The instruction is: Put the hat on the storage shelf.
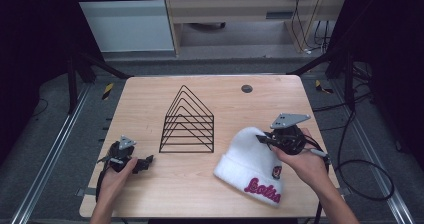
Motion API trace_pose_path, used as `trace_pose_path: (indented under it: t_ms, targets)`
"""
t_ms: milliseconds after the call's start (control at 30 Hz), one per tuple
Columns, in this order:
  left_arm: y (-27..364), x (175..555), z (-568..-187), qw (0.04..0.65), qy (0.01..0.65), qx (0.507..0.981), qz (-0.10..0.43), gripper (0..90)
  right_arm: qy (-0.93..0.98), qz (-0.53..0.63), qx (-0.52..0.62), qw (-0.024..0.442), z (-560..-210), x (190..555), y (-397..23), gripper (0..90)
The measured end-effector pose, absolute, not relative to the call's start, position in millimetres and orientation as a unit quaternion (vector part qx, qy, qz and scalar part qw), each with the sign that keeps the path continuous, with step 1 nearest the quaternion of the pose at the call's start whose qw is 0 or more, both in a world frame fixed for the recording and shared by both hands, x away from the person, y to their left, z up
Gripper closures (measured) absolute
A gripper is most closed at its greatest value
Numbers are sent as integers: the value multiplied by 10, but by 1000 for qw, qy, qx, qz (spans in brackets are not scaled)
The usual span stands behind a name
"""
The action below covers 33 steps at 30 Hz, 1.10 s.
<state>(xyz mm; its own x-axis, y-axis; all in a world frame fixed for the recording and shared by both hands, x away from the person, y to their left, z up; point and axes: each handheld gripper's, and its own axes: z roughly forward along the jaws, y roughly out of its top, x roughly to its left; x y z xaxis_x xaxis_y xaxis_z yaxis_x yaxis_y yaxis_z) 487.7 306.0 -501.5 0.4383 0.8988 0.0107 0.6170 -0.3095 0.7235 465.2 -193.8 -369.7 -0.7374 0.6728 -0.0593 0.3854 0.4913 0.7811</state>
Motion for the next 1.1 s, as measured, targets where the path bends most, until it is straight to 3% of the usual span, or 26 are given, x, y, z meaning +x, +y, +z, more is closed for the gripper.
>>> trace_pose_path:
  t_ms: [433,1100]
  targets:
    - [3053,4598,-4454,374,454,773,235,38,835,456,242,188,-3227,4293,-1754,838]
    - [2695,4467,-3703,413,385,788,245,34,802,509,236,205,-2622,4600,-1827,838]
